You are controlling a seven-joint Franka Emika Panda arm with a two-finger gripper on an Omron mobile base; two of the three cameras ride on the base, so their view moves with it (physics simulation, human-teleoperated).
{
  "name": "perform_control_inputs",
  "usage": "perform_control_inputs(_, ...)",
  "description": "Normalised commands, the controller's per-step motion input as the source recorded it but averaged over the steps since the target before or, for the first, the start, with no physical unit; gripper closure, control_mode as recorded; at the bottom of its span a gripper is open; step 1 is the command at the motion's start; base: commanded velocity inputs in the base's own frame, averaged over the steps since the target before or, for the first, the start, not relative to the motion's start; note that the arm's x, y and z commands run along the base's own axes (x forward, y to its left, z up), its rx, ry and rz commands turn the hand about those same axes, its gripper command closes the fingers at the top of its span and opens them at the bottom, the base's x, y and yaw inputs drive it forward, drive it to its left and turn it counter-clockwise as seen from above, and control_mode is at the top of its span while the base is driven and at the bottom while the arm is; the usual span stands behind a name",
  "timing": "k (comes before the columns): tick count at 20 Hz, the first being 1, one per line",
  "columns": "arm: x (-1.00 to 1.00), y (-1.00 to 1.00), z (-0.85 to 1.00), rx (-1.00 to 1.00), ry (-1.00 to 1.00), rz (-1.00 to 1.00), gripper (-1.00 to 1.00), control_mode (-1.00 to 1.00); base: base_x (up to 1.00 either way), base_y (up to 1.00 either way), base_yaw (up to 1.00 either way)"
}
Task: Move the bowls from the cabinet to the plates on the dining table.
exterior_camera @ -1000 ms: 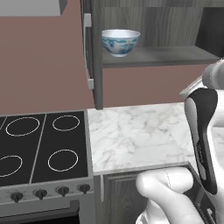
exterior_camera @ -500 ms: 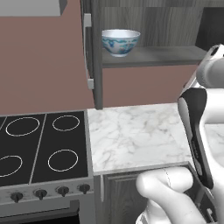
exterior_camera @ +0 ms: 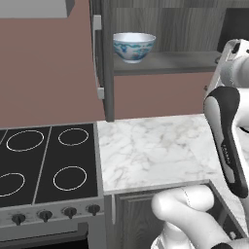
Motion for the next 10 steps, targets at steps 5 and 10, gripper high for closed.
perform_control_inputs(5, 0.0, 0.0, 0.2, -0.16, 0.0, 0.21, -1.0, -1.0, 0.0, 0.0, 0.0)
perform_control_inputs(10, 0.0, 0.0, 0.19, -0.18, 0.0, 0.21, -1.0, -1.0, 0.0, 0.0, 0.0)
